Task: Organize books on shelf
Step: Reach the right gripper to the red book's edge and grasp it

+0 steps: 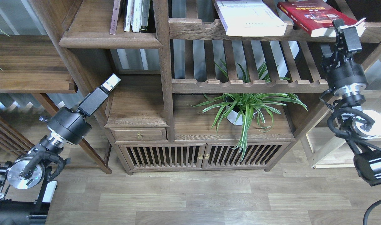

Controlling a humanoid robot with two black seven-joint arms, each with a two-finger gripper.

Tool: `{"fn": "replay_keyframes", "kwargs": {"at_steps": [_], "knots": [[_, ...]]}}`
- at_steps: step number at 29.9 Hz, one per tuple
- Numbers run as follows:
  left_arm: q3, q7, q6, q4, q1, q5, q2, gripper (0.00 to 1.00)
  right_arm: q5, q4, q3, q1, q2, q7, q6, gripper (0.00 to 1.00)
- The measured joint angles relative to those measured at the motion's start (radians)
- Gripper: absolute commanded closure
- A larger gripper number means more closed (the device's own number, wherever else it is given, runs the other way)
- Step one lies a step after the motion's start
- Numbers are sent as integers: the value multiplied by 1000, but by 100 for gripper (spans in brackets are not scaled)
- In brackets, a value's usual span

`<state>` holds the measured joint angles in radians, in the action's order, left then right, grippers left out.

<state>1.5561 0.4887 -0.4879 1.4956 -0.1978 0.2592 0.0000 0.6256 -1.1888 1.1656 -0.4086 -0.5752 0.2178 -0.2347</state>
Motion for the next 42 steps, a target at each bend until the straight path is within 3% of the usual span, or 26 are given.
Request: {"fn": "replay_keyframes", "kwargs": {"at_steps": [24,31,42], "knots": [[18,0,-1,5,9,-2,0,1,-1,43,-6,-71,0,-9,74,2],[18,0,-1,7,11,-2,0,1,-1,47,-1,-73,2,-11,96,14],[19,0,-1,8,16,-2,0,1,-2,56,11,-90,9,-11,124,55]]}}
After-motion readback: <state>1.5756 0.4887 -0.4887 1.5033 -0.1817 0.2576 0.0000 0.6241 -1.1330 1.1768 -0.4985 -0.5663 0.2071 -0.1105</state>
